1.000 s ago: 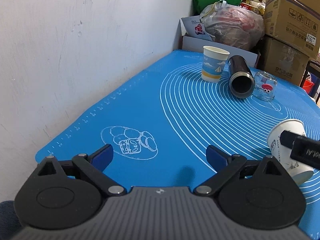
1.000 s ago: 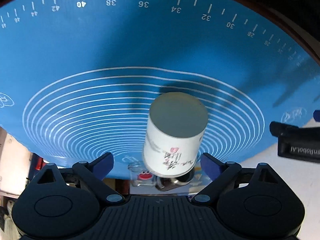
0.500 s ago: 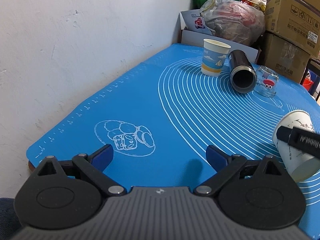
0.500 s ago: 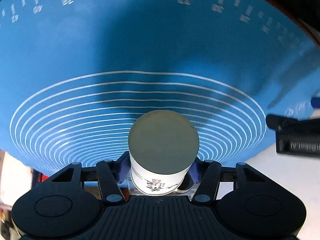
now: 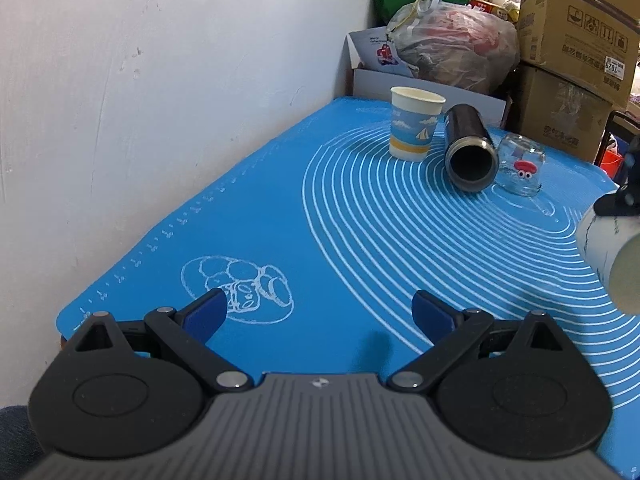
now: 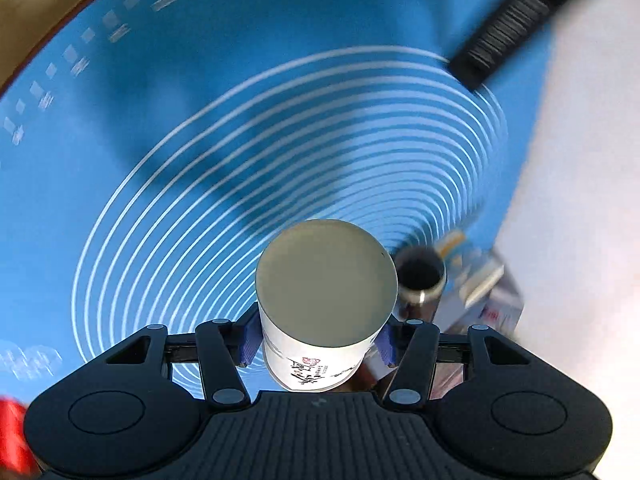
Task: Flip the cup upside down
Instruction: 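Lift and rotate the white cup with the right gripper, turning it over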
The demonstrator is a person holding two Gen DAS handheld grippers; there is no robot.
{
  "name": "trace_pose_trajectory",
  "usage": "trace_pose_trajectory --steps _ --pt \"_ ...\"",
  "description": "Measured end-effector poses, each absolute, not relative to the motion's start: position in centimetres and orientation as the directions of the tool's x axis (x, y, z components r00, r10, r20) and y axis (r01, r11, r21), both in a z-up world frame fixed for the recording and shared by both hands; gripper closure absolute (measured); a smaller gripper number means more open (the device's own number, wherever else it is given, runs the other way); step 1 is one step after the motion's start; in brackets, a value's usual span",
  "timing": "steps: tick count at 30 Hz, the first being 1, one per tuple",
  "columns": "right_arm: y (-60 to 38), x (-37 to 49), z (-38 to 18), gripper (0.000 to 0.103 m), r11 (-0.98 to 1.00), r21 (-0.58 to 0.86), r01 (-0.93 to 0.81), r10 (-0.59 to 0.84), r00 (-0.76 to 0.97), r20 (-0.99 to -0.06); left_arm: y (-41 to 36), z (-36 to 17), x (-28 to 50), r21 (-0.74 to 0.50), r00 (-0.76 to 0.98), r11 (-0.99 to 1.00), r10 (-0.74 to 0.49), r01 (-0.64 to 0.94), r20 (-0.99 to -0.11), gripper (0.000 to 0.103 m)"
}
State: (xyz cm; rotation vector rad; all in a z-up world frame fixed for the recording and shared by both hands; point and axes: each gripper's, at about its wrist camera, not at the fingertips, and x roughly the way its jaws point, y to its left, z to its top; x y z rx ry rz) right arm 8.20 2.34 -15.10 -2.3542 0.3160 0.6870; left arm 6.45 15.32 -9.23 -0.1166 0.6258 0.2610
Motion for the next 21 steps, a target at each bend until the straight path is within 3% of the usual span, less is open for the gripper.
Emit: trace_pose_trajectory --steps 5,12,16,21 --pt "2.3 8.5 -12.4 0.050 -0.528 -0.658 -0.538 -0.048 0.792 -0.609 14.6 -8.5 6.3 -0.017 0.790 0.966 0.201 -0.258 -0.579 0.005" --pt "0.1 11.0 -7.2 0.051 -0.092 -0.797 -0.597 -0.023 0.801 -0.598 12.9 -7.1 6.0 -0.009 0.818 0.977 0.172 -0.211 -0.549 0.005" --pt "-2.8 10.4 -3.6 0.051 0.241 -0.781 -0.577 0.005 0.805 -0.593 12.0 -6.4 5.9 -0.013 0.834 0.981 0.158 -0.194 -0.529 0.005" --pt "-6.2 11.9 -1.6 0.051 0.561 -0.629 -0.538 0.057 0.783 -0.619 11.0 -5.7 6.2 -0.014 0.843 0.984 0.147 -0.180 -0.517 0.005"
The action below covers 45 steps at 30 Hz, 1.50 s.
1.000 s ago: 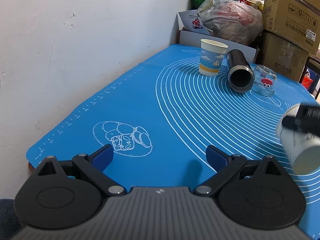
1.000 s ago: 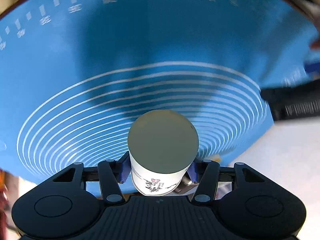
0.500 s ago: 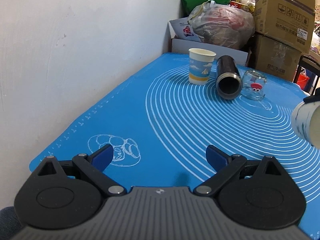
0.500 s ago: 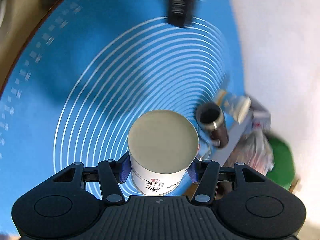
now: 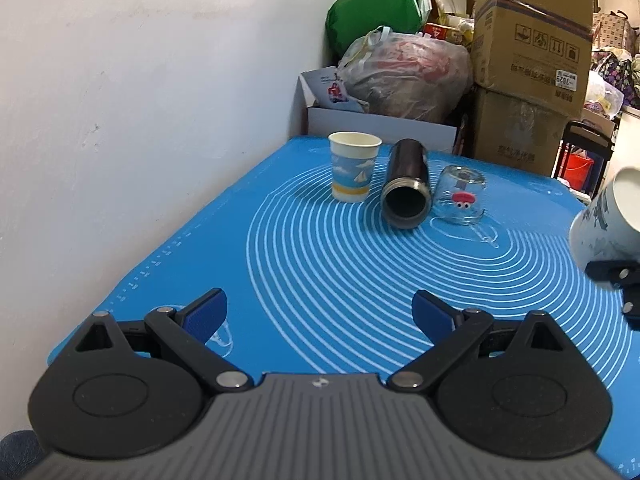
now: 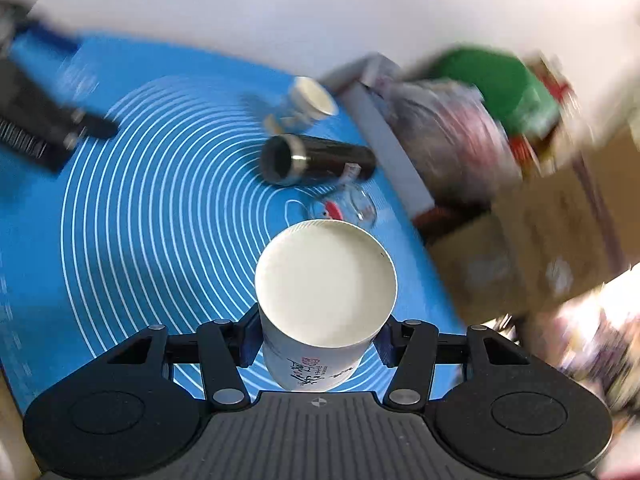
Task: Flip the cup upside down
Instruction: 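Lift and rotate the white cup with the right gripper, turning it over, then lower the white cup onto the mat and open the right gripper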
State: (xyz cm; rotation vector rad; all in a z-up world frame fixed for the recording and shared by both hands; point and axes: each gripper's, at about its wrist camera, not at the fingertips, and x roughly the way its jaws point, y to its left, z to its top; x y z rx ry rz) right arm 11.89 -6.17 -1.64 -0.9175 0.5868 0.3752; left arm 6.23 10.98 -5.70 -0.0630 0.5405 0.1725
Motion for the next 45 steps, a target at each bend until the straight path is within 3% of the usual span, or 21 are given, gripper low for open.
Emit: trace_pose_trajectory --steps 7,17,32,45 --pt "-10.7 12.1 -2.9 0.052 0.833 -0.325 -0.448 0.129 0.728 -0.673 9.4 -5.5 6.2 0.010 0.852 0.987 0.143 -0.160 -0.504 0.005" --pt "-12.6 11.5 -6.6 0.052 0.931 -0.156 -0.330 0.151 0.736 -0.660 7.8 -5.8 6.6 0.038 0.848 0.989 0.140 -0.140 -0.511 0.005" --pt "-13.0 13.6 -7.9 0.050 0.938 -0.125 -0.323 0.145 0.696 -0.703 7.3 -6.4 7.5 0.055 0.837 0.989 0.146 -0.138 -0.527 0.005" --pt "-13.1 13.5 -8.2 0.036 0.936 -0.147 -0.320 0.131 0.704 -0.698 6.8 -6.8 7.8 0.063 0.829 0.990 0.143 -0.130 -0.541 0.005"
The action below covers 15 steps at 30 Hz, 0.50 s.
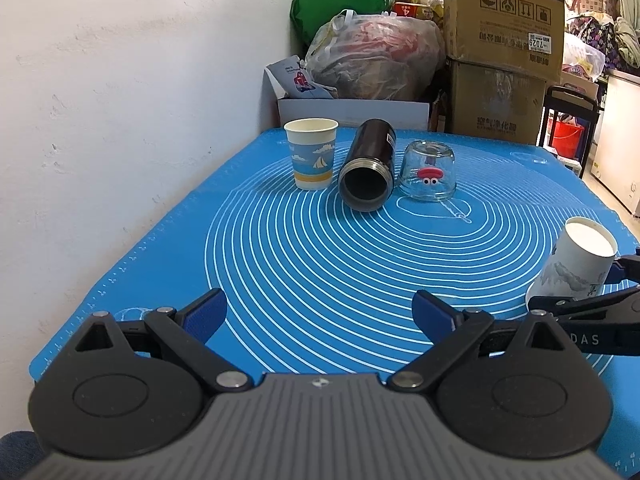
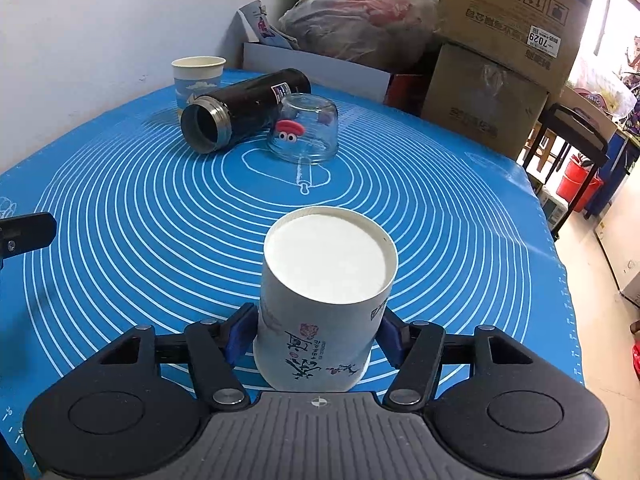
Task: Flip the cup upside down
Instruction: 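Lower the white cup onto the mat and open the right gripper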
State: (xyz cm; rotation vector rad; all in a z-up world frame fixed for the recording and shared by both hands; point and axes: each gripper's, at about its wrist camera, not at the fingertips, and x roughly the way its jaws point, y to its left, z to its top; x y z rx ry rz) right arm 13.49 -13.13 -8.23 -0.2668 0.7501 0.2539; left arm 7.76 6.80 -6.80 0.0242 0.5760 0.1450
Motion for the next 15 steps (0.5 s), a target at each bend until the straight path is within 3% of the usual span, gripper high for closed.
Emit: trace_pose_trajectory --steps 3,9,12,15 --pt "-13.2 13.5 -8.3 0.035 0.938 -0.139 -0.318 0.136 0.703 -0.698 6.8 -6.8 7.8 0.063 0.829 0.990 0.143 -0.130 -0.541 0.005" --pt "-13.6 13.1 -7.7 0.020 0.941 -0.125 -0.313 0.147 0.715 -0.684 6.7 -6.5 7.6 0.059 0.834 0.990 0.139 -0.127 -0.534 0.005" --pt "-13.8 12.5 -7.1 0.007 0.943 -0.124 -0.308 0.150 0.728 -0.669 6.4 -6.1 7.3 0.058 0.837 0.991 0.130 -0.117 -0.531 0.005" --pt "-14.2 11.5 -6.2 0.005 0.949 -0.110 -0.297 0.156 0.742 -0.652 6.0 -5.7 7.0 0.053 0.838 0.993 0.116 -0.104 -0.533 0.005"
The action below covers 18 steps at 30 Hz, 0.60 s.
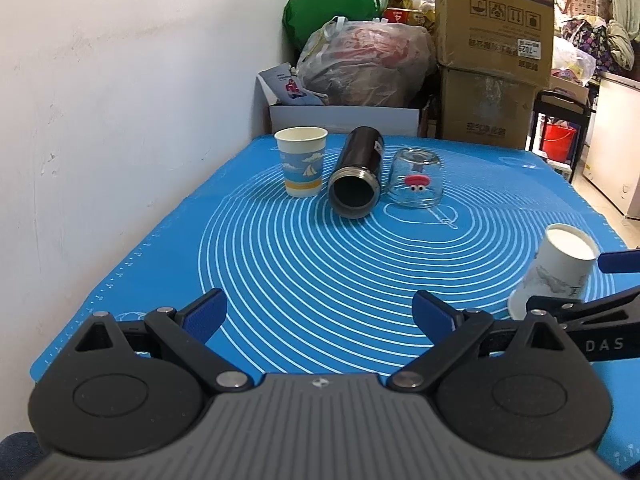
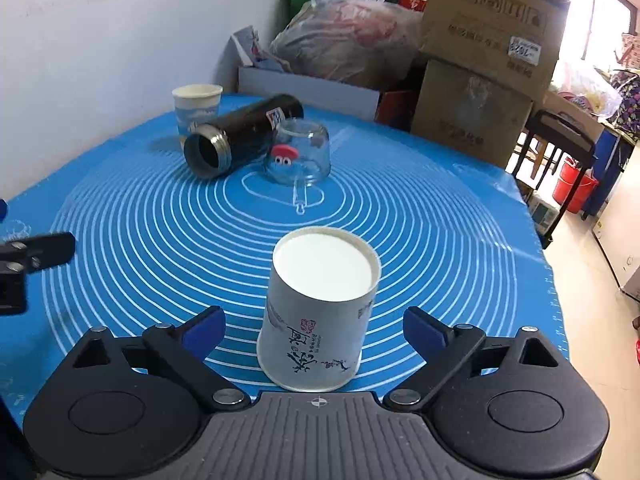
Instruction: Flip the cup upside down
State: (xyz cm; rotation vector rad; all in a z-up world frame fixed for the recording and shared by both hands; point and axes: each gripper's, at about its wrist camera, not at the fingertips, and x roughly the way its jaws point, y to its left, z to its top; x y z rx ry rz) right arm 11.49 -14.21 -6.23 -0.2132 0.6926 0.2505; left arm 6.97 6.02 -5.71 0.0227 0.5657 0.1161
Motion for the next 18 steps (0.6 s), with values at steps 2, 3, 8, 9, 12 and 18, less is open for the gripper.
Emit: trace_pose_trajectory --steps 2,3,8,9,12,18 --pt "-14.6 10.6 -5.6 0.002 0.954 -0.101 -0.282 0.155 0.753 -0.639 5.7 -5.4 6.6 0.048 0.838 0.995 0.103 -0.092 -0.536 0.005" --pt "-14.8 10.2 -5.2 0.001 0.957 -0.093 -0.276 0.157 0.758 -0.633 5.6 -5.3 6.4 0.048 0.838 0.995 0.100 -0.089 -0.536 0.005" --pt "-16.3 7.5 -3.8 0.000 0.974 -0.055 -0.220 0.142 0.780 -0.609 4.7 -4.5 5.0 0.050 0.839 0.997 0.072 -0.053 -0.539 0.005" --pt "-16.6 6.9 -3.6 0.000 0.976 -0.049 -0.211 0.139 0.783 -0.606 4.5 -4.3 4.7 0.046 0.839 0.998 0.061 -0.043 -0.541 0.005" --pt "-17.3 5.0 -3.2 0.000 0.981 -0.043 -0.188 0.126 0.794 -0.595 3.9 -4.0 3.6 0.041 0.836 0.999 0.031 -0.010 -0.547 0.005" --pt "-18.1 1.9 -2.5 0.000 0.984 -0.037 -0.173 0.119 0.803 -0.584 2.5 -3.5 1.5 0.048 0.832 0.998 -0.011 0.045 -0.554 0.005"
